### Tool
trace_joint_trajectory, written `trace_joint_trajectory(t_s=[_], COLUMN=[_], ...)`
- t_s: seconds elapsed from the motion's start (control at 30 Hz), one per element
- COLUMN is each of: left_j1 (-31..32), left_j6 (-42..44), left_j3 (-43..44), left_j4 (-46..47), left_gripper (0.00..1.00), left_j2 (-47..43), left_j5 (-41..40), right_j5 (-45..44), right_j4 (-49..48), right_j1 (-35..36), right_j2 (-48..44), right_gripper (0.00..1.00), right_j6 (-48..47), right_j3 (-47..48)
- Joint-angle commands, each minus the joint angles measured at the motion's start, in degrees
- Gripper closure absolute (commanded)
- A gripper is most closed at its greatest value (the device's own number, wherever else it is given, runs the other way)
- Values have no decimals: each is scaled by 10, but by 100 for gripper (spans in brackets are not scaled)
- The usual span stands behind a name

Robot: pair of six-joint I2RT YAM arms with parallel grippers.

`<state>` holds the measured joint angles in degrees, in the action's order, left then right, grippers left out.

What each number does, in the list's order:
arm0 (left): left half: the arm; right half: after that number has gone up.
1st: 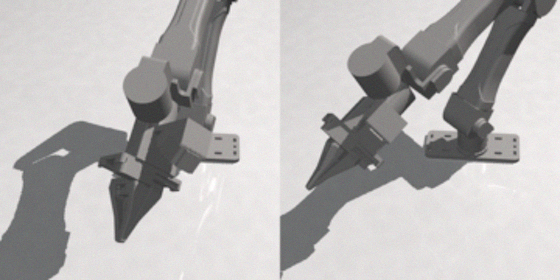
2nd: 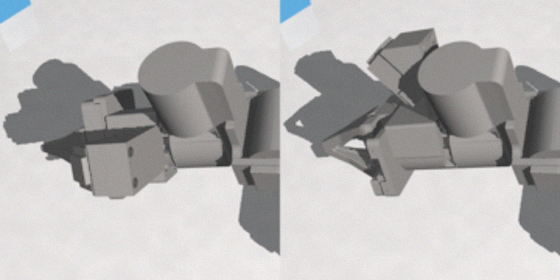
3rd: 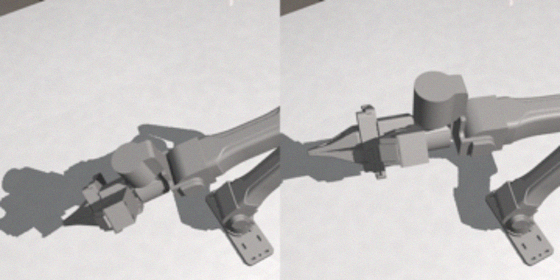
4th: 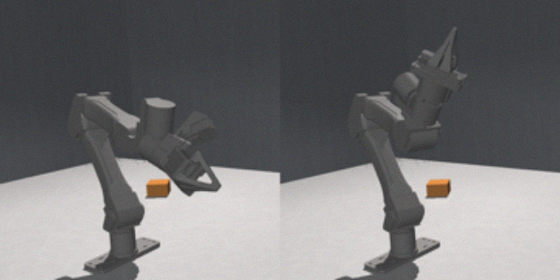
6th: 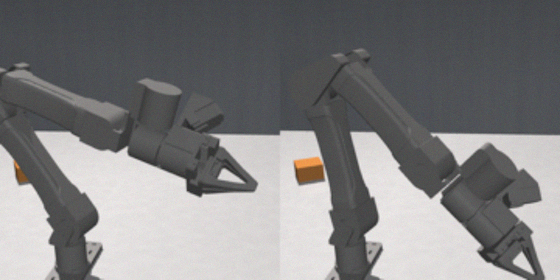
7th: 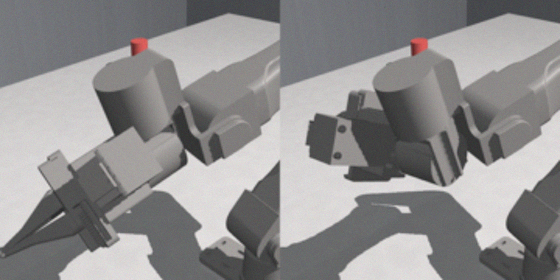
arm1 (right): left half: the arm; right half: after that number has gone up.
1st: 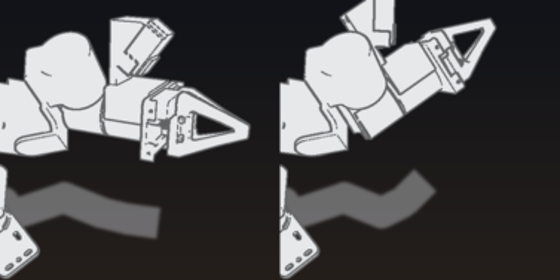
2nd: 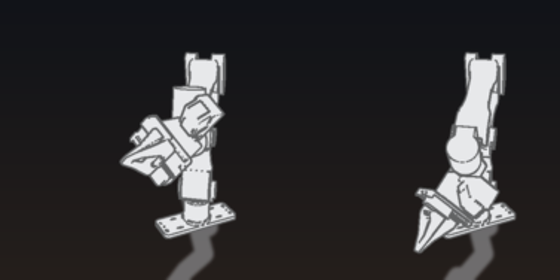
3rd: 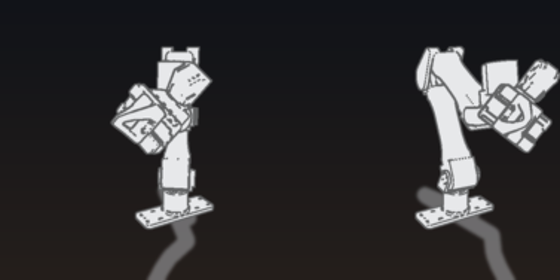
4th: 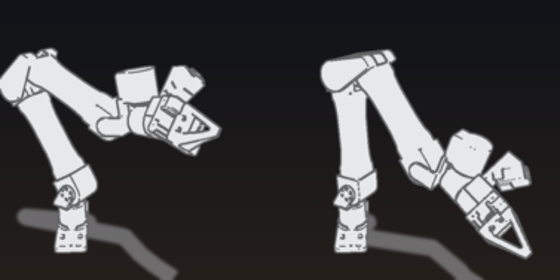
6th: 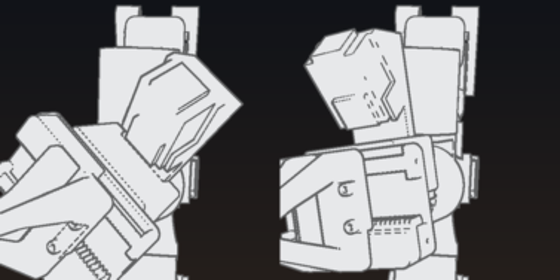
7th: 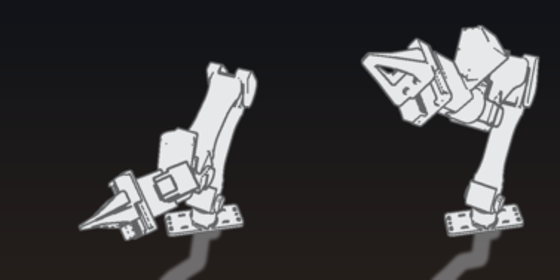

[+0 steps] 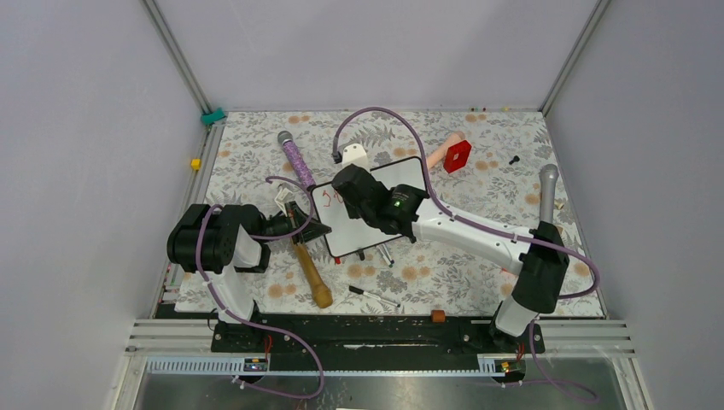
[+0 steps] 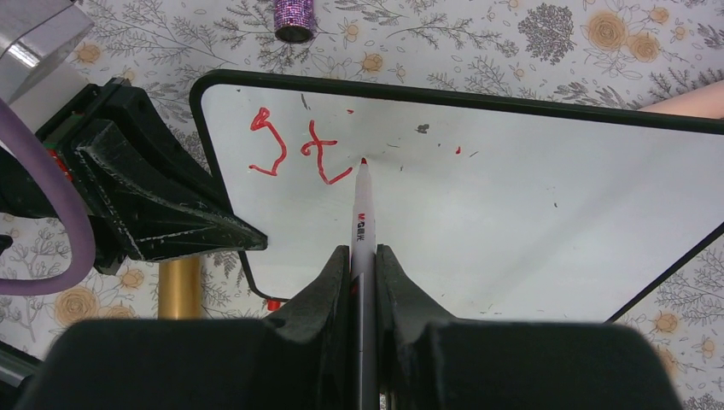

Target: Write a sentence on the whiteboard

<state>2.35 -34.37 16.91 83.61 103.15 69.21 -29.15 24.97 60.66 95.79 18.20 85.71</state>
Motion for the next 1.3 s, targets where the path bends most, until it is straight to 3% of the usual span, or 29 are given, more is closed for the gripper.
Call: trace_joint_trajectory(t_s=[0.0,1.27], left_j1=[9,10], left_j6=[36,41], left_j3=[-1,-3], left_j4=[8,8], left_gripper=[100,100], left_j2=[9,7], left_j5=[42,41], right_j5=[-23,-42], right_j4=[-4,24], right_j1=[4,-15], right_j2=[9,16], right_gripper=[100,100], right_j6=[-4,6], right_j3=[28,47])
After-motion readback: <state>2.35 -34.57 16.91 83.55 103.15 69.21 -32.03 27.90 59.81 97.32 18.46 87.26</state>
